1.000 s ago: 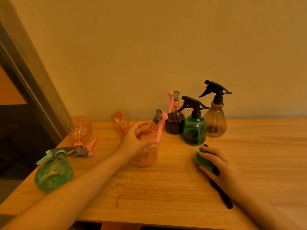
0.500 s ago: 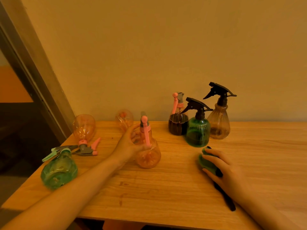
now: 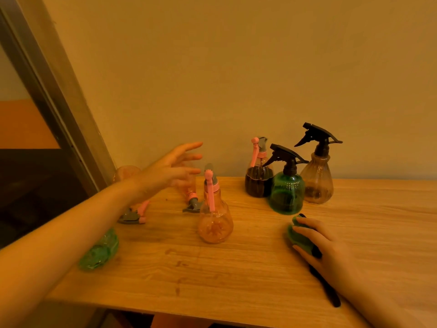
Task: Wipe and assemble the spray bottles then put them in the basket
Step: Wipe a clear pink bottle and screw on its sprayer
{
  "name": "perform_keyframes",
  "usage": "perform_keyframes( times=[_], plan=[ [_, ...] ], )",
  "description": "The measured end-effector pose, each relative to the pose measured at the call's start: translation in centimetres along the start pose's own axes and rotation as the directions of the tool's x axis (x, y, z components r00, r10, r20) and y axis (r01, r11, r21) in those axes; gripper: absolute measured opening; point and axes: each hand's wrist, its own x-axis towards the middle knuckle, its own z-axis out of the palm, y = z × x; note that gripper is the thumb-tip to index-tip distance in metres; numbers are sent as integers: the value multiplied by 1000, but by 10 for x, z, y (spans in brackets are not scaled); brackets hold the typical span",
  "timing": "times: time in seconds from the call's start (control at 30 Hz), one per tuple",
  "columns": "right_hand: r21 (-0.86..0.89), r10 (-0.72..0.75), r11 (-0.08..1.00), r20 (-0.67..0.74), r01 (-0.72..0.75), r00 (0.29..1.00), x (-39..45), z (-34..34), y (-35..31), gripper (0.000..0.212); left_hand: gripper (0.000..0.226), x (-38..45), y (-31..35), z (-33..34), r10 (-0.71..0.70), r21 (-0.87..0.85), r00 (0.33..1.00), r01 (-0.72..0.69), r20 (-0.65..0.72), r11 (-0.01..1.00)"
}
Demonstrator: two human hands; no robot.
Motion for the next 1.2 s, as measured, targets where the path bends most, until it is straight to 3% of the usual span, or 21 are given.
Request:
perform_keyframes(
  times=[0.13,0.33,0.53,0.87,1.2],
  plan=[
    [-4,-7,1000,-14,7,1000,-1,1,1,48,81,1,33,5,-60,203,980,21,190,979],
    [2,10,1000,9,-10,1000,-2,2,3,49,90,10,37,22,-124,498,972,9,198,867],
    [-2,10,1000,16,-10,1000,-1,0,1,44,79,17,33,27,-71,532,990,-5,122,847],
    [-6,16,1000,22,-16,1000,-2,0,2,38,71,18,36,48,-3,421,986,-68,164,904],
    [-9,10,1000,12,-10,1000,-2,0,1,49,57,3,19,7,-56,647,953,-158,298,746]
  ],
)
